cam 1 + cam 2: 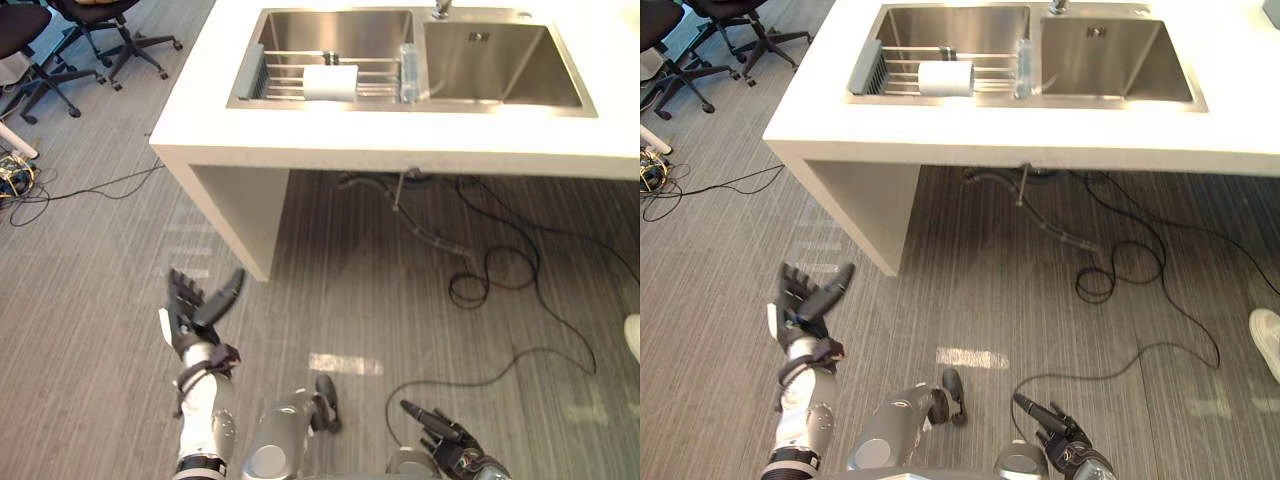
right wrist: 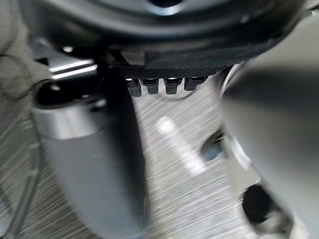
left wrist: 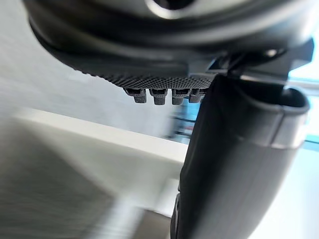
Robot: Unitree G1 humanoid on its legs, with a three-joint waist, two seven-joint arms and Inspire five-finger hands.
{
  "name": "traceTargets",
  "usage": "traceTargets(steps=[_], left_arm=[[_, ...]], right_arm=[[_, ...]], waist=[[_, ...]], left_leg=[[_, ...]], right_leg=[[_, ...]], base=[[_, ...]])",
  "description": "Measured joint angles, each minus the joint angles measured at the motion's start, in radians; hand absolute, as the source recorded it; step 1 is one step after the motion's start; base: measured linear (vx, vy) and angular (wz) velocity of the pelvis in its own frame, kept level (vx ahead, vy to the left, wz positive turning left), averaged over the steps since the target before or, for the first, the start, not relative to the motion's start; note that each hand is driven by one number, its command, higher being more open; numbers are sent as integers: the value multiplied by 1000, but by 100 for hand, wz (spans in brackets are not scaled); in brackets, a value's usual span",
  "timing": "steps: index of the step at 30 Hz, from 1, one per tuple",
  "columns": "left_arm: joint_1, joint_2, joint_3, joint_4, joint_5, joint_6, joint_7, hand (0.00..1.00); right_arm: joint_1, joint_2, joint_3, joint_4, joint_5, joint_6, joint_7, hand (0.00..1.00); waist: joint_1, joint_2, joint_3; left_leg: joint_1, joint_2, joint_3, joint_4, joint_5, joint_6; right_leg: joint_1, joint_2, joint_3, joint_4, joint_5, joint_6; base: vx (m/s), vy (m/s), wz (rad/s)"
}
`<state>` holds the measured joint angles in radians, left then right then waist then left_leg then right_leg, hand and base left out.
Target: Walk over to the sink, pick up the cup, carry it to the dishwasher, place the cup inside the dishwasher, then close the dishwasher door
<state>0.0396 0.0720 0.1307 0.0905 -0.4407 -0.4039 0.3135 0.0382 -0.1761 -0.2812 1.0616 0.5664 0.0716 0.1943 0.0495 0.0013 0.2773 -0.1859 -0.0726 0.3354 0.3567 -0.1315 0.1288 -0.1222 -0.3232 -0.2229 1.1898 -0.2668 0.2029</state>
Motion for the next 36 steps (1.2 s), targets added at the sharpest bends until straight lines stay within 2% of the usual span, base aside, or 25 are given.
traceTargets(steps=[1, 2, 3, 4, 6, 7, 8, 9, 10, 11, 13, 15, 16, 20, 22, 23, 24, 26, 28, 30, 31, 32, 33, 34, 36], left_arm=[[-1, 6, 1, -39, 13, -8, 13, 100], [-8, 21, 0, -109, 45, -24, 36, 100], [-29, 40, -1, -161, 80, -43, 54, 100], [-64, 62, -1, -181, 94, -78, 68, 100], [-110, 89, 3, -180, 109, -110, 84, 100], [-141, 116, -1, -180, 112, -142, 86, 100], [-145, 120, -2, -180, 114, -147, 86, 100], [-150, 130, -2, -180, 110, -165, 75, 100], [-149, 152, 1, -189, 78, -190, 51, 100], [-143, 131, 4, -191, 64, -208, 44, 100], [-134, 93, -8, -235, 29, -214, 37, 100], [-154, 100, -51, -258, 38, -202, 28, 100], [-190, 111, -85, -255, 51, -175, 25, 100], [-271, 125, -158, -228, 88, -98, 0, 100], [-271, 129, -183, -208, 89, -77, -15, 100], [-271, 129, -204, -183, 88, -58, -20, 100], [-271, 130, -225, -151, 86, -41, -28, 100], [-268, 135, -239, -139, 79, -14, -43, 100], [-268, 152, -242, -151, 63, -12, -62, 100], [-261, 179, -234, -189, 29, -14, -78, 100], [-249, 182, -217, -232, 0, -15, -97, 100], [-245, 180, -213, -243, -8, -15, -101, 100], [-236, 177, -197, -279, -22, -16, -120, 100], [-251, 184, -196, -304, -33, -9, -136, 100], [-256, 186, -198, -324, -44, 16, -152, 100]], right_arm=[[0, 2, -20, -1, 4, -2, -1, 100], [1, 7, -66, 0, 31, 0, 1, 100], [6, 14, -112, 0, 52, 2, 6, 100], [10, 20, -151, 0, 68, 2, 12, 100], [12, 23, -188, -1, 72, 2, 27, 100], [18, 29, -201, -10, 71, 2, 42, 100], [21, 30, -201, -13, 70, 2, 45, 100], [42, 37, -200, -14, 63, 10, 54, 100], [93, 71, -200, -7, 37, 23, 71, 100], [99, 70, -204, -2, 26, 26, 76, 100], [124, 66, -236, 11, -10, 38, 89, 100], [132, 79, -277, 14, -20, 55, 91, 100], [130, 90, -312, 14, -30, 66, 93, 100], [126, 95, -382, 38, -76, 81, 99, 100], [133, 95, -392, 58, -85, 86, 99, 100], [141, 94, -396, 71, -85, 94, 99, 100], [154, 96, -400, 73, -82, 107, 99, 100], [176, 94, -398, 67, -81, 127, 100, 100], [196, 79, -358, 54, -83, 144, 104, 100], [212, 54, -315, 27, -89, 150, 105, 100], [219, 35, -287, 5, -87, 157, 103, 100], [219, 31, -280, 2, -86, 158, 102, 100], [213, 19, -266, -10, -78, 159, 89, 100], [201, 46, -257, -20, -57, 160, 80, 100], [187, 80, -264, -18, -39, 145, 45, 100]], waist=[[-5, 2, -1], [-15, 10, -6], [-22, 22, -13], [-30, 33, -18], [-43, 48, -24], [-50, 50, -26], [-51, 49, -27], [-51, 30, -38], [-42, -28, -74], [-35, -16, -81], [-40, 49, -108], [-41, 70, -120], [-48, 69, -121], [-86, 72, -123], [-99, 72, -123], [-106, 72, -123], [-108, 69, -120], [-102, 59, -113], [-96, 46, -105], [-74, 42, -103], [-51, 48, -106], [-47, 54, -109], [-41, 76, -119], [-55, 50, -119], [-60, 35, -122]], left_leg=[[33, -2, -13, -23, 0, 0], [88, 2, -42, -65, 0, -1], [133, 18, -71, -97, -4, -16], [165, 38, -99, -109, -14, -35], [194, 70, -134, -107, -33, -65], [227, 100, -166, -99, -58, -102], [235, 104, -170, -96, -66, -112], [259, 115, -194, -73, -102, -144], [280, 100, -218, -39, -158, -187], [292, 119, -222, -22, -181, -203], [292, 195, -232, -16, -207, -228], [322, 209, -244, -84, -185, -218], [339, 214, -245, -118, -162, -210], [344, 223, -244, -137, -125, -208], [311, 226, -240, -58, -115, -218], [256, 238, -238, 65, -96, -236], [191, 257, -232, 212, -95, -238], [135, 264, -169, 227, -160, -219], [69, 246, -121, 127, -156, -201], [-1, 240, -77, 24, -77, -186], [-17, 256, -41, -21, 96, -164], [-16, 264, -35, -24, 161, -165], [-5, 274, -24, -6, 236, -160], [-9, 243, -16, -8, 230, -158], [-14, 208, -11, -23, 230, -158]], right_leg=[[-20, -9, -26, -3, -14, -28], [-56, -16, -80, -61, -49, -93], [-87, -12, -127, -194, -78, -143], [-117, -1, -147, -348, -81, -149], [-160, 22, -132, -527, -50, -150], [-185, 40, -105, -651, 27, -146], [-187, 42, -103, -669, 47, -146], [-188, 44, -88, -712, 144, -158], [-184, 36, -69, -718, 264, -163], [-179, 42, -84, -679, 218, -174], [-179, 101, -113, -652, 153, -197], [-185, 134, -117, -647, 124, -216], [-182, 144, -119, -648, 113, -223], [-178, 161, -127, -659, 89, -221], [-159, 161, -132, -681, 79, -216], [-116, 166, -145, -726, 84, -218], [-48, 171, -158, -799, 100, -221], [51, 172, -170, -889, 110, -221], [105, 153, -180, -938, 116, -217], [127, 111, -174, -945, 117, -194], [139, 94, -142, -944, 125, -137], [140, 97, -132, -943, 125, -124], [150, 101, -100, -940, 125, -99], [144, 62, -97, -943, 135, -82], [137, 35, -94, -963, 142, -83]], base=[[443, 23, 29], [406, -25, 43], [456, -83, 58], [362, -114, 50], [339, -203, 51], [332, -253, 50], [336, -296, 56], [441, -476, 51], [470, -522, 41], [479, -545, 21], [312, -332, -1], [288, -288, -14], [222, -218, -15], [134, -122, -1], [96, -33, 9], [112, -7, 35], [114, 7, 41], [147, 36, 43], [165, 67, 27], [204, 192, -33], [174, 186, -58], [262, 272, -83], [296, 283, -40], [296, 283, -30], [174, 188, 4]])
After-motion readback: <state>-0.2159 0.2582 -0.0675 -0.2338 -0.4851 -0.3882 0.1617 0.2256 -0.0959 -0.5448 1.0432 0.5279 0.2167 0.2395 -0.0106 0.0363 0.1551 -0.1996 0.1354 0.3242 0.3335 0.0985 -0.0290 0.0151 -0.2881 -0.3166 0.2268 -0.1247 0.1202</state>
